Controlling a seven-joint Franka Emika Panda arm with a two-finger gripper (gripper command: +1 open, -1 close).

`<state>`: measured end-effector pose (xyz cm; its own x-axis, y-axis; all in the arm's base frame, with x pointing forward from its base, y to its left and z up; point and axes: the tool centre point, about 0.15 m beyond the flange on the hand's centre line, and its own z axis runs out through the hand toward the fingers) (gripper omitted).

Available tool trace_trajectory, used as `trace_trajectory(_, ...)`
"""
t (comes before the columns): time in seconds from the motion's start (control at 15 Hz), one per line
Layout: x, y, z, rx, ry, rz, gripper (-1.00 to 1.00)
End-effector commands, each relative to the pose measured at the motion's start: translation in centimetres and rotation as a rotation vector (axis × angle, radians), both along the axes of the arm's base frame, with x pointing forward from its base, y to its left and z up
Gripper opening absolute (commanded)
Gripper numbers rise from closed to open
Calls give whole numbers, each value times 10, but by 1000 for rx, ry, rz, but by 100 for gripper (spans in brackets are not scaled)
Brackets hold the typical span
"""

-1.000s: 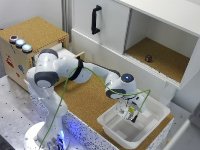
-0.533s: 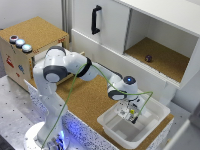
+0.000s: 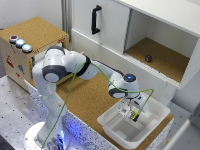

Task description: Store the yellow object in the box

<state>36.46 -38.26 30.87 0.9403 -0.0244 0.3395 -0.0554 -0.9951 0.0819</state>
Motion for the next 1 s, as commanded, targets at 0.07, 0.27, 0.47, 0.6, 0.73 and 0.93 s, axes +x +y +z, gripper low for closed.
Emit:
trace_trajectory(0.07, -45, 77, 69, 38, -186, 155, 100)
trace_trajectory(0.27, -63, 128, 95, 29, -195, 225, 100)
trace_trajectory(0.47, -72, 190, 103, 39, -156, 327, 100)
trace_trajectory(0.6, -74, 242, 113, 23, -151, 421, 100)
trace_trajectory(0.73, -81, 300, 131, 10, -160, 533, 100)
trace_trajectory(0.93, -95, 397, 147, -28, -178, 700, 100)
